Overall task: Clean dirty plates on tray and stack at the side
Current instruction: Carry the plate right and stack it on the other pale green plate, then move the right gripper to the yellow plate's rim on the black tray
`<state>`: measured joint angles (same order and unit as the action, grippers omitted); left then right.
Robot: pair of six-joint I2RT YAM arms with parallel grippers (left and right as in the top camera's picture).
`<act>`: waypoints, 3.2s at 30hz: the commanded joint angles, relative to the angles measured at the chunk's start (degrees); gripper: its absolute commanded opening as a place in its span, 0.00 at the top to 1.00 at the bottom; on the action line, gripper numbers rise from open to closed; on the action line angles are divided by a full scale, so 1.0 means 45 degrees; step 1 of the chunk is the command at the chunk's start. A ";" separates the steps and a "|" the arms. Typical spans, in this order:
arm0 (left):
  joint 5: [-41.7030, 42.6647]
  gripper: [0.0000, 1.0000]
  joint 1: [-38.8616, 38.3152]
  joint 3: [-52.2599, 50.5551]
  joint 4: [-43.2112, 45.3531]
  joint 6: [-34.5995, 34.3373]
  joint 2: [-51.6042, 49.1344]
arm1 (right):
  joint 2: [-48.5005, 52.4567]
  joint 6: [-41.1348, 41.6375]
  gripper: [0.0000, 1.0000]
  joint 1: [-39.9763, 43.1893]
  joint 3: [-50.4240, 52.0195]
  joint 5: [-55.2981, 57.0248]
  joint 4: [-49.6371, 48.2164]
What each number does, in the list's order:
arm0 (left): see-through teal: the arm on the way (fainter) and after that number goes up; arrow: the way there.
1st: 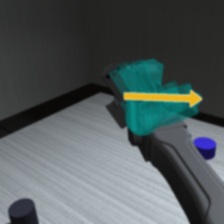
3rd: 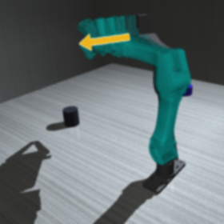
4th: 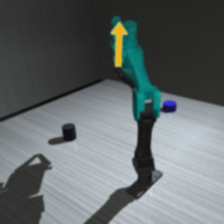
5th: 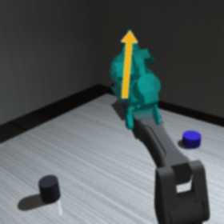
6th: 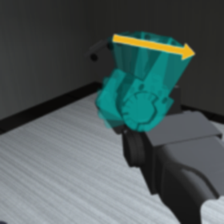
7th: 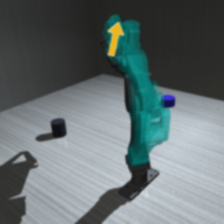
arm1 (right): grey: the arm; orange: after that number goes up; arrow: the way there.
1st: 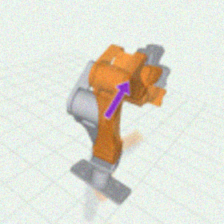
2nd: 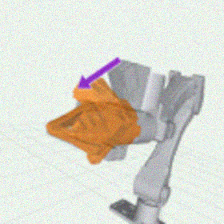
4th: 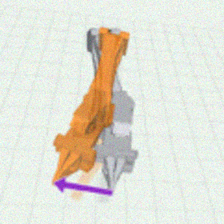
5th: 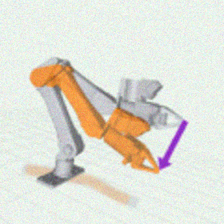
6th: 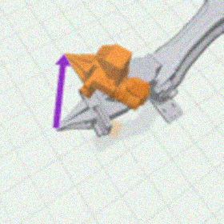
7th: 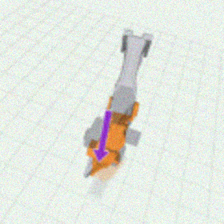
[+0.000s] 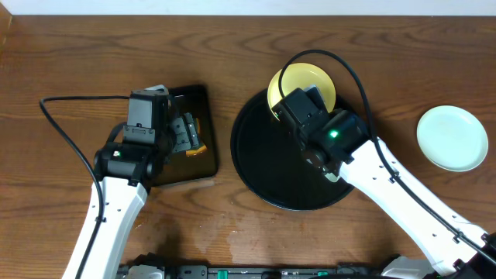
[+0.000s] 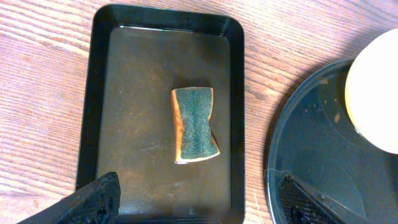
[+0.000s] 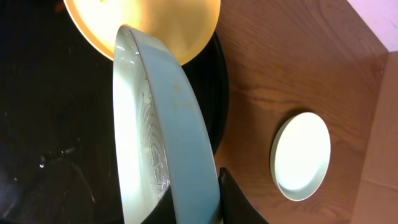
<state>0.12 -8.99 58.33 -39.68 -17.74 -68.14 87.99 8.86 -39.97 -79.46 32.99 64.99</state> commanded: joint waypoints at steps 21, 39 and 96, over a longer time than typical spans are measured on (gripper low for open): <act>0.0117 0.17 0.0068 0.0306 0.0058 0.0121 -0.0005 | -0.0452 0.0777 0.99 1.4960 -0.0238 -1.1676 -0.1098; 0.0121 0.17 0.0068 0.0306 0.0204 0.0121 0.0000 | 0.3041 0.3031 0.61 1.9020 -0.0228 -1.0127 -0.2623; 0.6407 0.17 -0.0661 0.0301 0.2293 0.0840 -0.3274 | 0.6203 -0.5761 0.69 0.8106 -0.0058 -1.0880 -0.9413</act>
<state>24.60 -10.52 58.43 -29.69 -14.74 -80.23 115.13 -11.31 -3.99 -79.66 -15.11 23.86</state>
